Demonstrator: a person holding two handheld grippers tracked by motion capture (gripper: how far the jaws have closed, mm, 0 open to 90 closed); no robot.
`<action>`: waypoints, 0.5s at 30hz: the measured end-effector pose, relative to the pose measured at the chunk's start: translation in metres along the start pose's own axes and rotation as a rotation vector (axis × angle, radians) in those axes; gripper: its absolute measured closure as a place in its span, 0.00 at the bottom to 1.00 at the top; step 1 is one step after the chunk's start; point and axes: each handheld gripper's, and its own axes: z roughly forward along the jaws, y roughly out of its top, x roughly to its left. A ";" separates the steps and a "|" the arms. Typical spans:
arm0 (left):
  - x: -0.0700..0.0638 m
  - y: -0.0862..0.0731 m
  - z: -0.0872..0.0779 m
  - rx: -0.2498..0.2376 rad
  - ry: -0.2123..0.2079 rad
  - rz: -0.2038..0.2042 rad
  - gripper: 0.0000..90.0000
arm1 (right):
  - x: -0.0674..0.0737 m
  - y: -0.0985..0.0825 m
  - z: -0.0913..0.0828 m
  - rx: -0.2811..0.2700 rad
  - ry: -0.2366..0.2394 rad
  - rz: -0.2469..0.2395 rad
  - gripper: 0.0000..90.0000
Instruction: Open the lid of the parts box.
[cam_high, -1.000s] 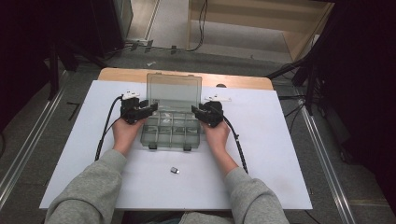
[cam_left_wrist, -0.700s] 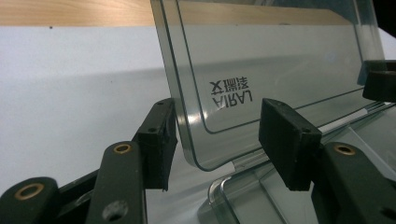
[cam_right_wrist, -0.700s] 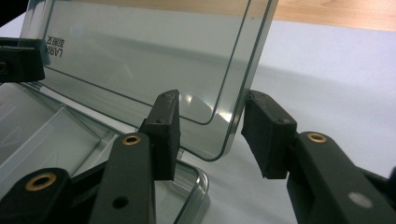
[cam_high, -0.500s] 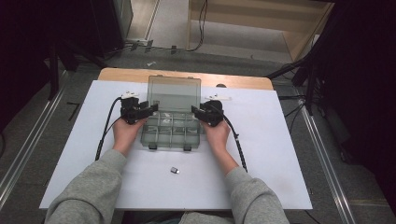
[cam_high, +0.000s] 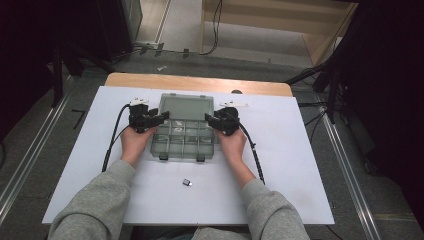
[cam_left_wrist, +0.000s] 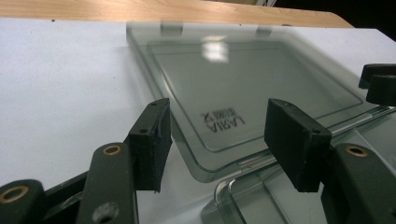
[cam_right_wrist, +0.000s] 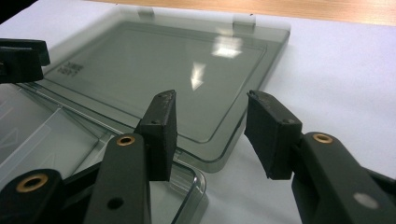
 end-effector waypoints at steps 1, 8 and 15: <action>0.000 0.000 0.000 -0.001 -0.001 0.002 0.46 | 0.000 0.000 0.000 0.001 0.000 0.001 0.57; 0.001 0.005 -0.008 -0.022 -0.010 -0.015 0.42 | 0.004 0.005 -0.008 0.026 0.042 -0.014 0.44; 0.002 0.010 -0.018 -0.014 -0.043 -0.047 0.37 | 0.005 0.010 -0.026 0.058 0.120 -0.016 0.41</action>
